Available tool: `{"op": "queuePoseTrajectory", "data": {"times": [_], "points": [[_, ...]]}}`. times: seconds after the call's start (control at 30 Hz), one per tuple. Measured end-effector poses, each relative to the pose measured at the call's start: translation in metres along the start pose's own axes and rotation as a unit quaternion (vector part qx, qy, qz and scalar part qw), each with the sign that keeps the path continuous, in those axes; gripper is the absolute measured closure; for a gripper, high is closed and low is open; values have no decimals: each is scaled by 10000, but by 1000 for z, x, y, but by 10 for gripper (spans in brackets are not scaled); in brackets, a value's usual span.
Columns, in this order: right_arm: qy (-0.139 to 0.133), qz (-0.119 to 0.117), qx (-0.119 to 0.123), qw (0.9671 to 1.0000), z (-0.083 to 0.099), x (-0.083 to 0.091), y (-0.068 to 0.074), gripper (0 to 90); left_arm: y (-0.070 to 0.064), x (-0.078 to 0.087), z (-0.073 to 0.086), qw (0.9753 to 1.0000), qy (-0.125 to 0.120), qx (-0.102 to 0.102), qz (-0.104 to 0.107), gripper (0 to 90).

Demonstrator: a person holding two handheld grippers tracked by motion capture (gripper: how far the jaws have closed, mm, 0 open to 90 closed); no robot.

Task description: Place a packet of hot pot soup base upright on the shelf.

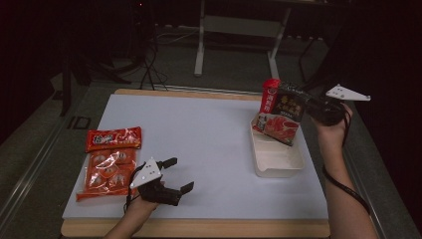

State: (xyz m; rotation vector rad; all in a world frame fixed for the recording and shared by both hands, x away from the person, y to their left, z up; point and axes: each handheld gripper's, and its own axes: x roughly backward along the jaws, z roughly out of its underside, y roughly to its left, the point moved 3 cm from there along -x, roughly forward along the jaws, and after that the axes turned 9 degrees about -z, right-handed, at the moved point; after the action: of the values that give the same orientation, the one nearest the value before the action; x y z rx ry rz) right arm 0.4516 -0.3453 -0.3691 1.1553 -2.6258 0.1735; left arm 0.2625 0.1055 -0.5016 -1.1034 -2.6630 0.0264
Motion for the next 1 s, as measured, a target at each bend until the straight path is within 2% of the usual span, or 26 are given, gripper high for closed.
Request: {"op": "queuePoseTrajectory", "data": {"times": [0.27, 0.33, 0.5, 0.57, 0.63, 0.73, 0.87, 1.0], "points": [[-35, 7, 154, 9999, 8, -8, 0, 770, 2, 0, 2, 10000, 12, 25, -11, 30], [-58, -151, 113, 9998, 9, -9, -1, 768, 1, -1, 2, 10000, 27, 24, 14, 30], [-137, -338, 71, 9993, 12, -7, -3, 764, -1, -1, 2, 10000, 20, -15, 20, 30], [-168, -483, 291, 9983, 15, -6, -3, 765, -1, -1, 2, 10000, 46, -33, 33, 30], [-182, -597, 328, 9975, 15, -5, -4, 766, -1, -1, 2, 10000, 49, -19, 33, 30], [-176, -635, 346, 9972, 16, -5, -4, 766, -1, -2, 2, 10000, 55, -22, 36, 30], [-111, -694, 253, 9972, 16, -4, -5, 769, -2, -2, 2, 10000, 49, -22, 37, 30], [30, -646, 388, 9972, 12, -3, -3, 770, -2, -2, 3, 10000, 63, -33, 55, 30]]}}
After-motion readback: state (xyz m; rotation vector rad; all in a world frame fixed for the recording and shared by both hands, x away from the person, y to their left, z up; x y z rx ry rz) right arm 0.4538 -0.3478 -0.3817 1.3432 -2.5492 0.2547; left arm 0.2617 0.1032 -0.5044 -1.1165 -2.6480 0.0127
